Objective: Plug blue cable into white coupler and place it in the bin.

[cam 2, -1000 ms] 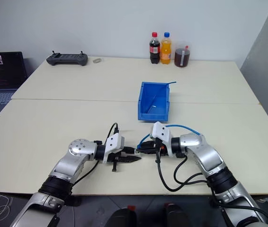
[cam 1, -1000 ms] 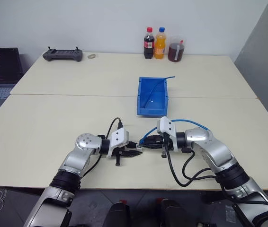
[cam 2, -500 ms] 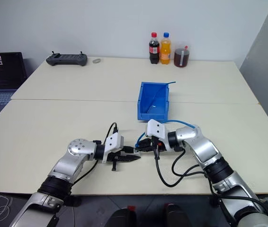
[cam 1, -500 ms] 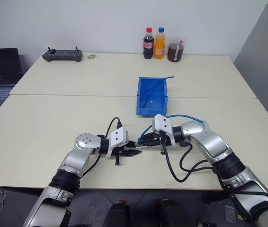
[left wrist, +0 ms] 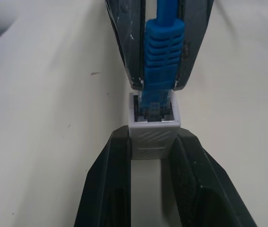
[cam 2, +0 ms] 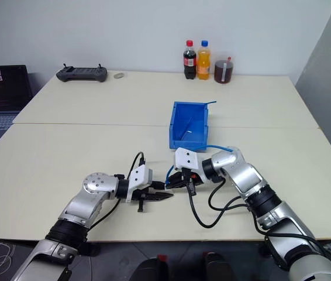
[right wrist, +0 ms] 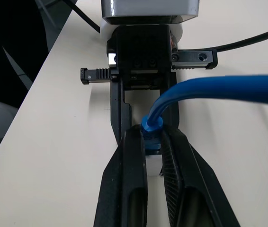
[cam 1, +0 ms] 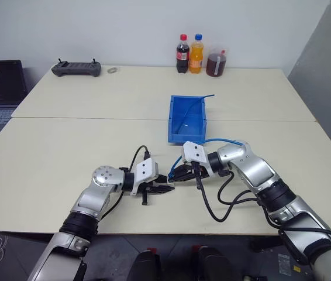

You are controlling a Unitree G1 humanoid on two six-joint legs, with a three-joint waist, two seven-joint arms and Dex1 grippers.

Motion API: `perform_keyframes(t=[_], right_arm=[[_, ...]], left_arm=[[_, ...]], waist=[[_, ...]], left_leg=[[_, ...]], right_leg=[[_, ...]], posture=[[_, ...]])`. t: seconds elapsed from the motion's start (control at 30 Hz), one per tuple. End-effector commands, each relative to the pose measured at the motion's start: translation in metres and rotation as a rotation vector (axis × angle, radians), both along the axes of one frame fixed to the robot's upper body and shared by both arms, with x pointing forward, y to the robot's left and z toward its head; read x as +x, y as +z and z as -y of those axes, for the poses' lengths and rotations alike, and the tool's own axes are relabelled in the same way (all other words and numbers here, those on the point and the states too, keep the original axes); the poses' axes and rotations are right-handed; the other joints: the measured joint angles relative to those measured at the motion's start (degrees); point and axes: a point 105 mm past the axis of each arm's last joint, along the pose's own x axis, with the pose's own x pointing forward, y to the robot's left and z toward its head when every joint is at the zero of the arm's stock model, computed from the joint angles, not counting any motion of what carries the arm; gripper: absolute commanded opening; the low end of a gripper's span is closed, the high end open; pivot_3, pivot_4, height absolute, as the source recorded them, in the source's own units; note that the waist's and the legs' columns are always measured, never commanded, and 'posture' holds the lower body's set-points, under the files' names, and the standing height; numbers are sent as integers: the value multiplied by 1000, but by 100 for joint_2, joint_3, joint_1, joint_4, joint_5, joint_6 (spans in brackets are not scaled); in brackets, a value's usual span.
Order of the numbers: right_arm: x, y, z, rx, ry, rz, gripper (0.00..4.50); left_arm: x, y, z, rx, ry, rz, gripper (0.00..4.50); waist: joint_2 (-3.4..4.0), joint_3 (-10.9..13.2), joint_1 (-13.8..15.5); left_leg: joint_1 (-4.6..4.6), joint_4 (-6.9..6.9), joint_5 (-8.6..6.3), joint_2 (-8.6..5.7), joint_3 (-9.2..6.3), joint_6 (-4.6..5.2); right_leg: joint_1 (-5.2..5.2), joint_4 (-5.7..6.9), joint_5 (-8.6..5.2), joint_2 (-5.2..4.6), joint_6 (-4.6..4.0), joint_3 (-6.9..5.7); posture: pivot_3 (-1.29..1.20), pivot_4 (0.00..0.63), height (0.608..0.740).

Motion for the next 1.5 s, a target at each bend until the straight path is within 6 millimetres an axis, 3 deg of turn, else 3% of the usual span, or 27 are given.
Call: perform_keyframes(t=[0.03,0.2,0.43,0.5,0.73,0.9,1.0,1.2,1.33,1.47,1.5], right_arm=[[-3,-30,1,-77,-25,-40,203],[-3,-46,8,-115,-44,-70,203],[5,-40,8,-62,-105,-81,203],[8,-36,9,-44,-131,-65,203],[12,-3,13,95,-240,-88,203],[23,59,24,340,-430,-275,203],[40,86,33,415,-512,-345,203],[90,114,48,489,-701,-414,203],[126,115,56,451,-851,-365,203],[145,110,59,432,-944,-332,203],[147,109,59,421,-957,-317,528]], left_arm=[[-2,14,4,-36,-19,45,783],[-1,14,2,-29,-12,47,783],[5,13,1,-27,39,48,783],[6,14,2,-40,51,35,1482],[7,22,-5,-72,119,44,2900],[-4,58,-17,-220,311,69,3979],[0,69,-23,-268,439,108,4472],[-1,90,-19,-352,566,172,4472],[-4,93,-11,-412,630,168,4472],[-9,90,-3,-438,669,157,4472],[-10,90,-2,-442,673,156,4490]], waist=[[0,-4,-5],[0,-4,-25],[0,-5,-36],[1,-6,-33],[1,-5,5],[5,5,3],[5,5,7],[6,6,2],[6,8,1],[5,8,-2],[5,8,-2]], left_leg=[[6,-1,0,1,0,0],[86,-19,-2,2,6,1],[88,-18,-1,5,3,1],[88,-18,-1,5,1,1],[86,-14,-1,2,-2,0],[67,-14,-1,4,-4,-1],[67,-17,-2,2,-10,-1],[72,-21,-2,-2,-4,-1],[69,-26,-2,-4,7,-1],[69,-36,-2,-4,15,-1],[69,-38,-2,-4,15,-1]], right_leg=[[4,0,-1,1,-1,0],[78,-4,-14,2,-19,2],[78,0,-14,7,-20,2],[79,1,-14,7,-20,1],[81,3,-14,4,-20,-2],[66,3,-14,-7,-20,-1],[67,0,-14,-9,-20,-6],[73,-7,-14,-8,-20,-3],[68,-12,-13,-9,-20,6],[68,-25,-13,-9,-20,13],[67,-26,-13,-8,-20,14]], posture=[[0,150,740],[0,150,740],[0,150,740],[0,150,740],[0,150,740],[0,150,740],[0,150,740],[0,150,740],[0,150,740],[0,150,740],[0,150,740]])
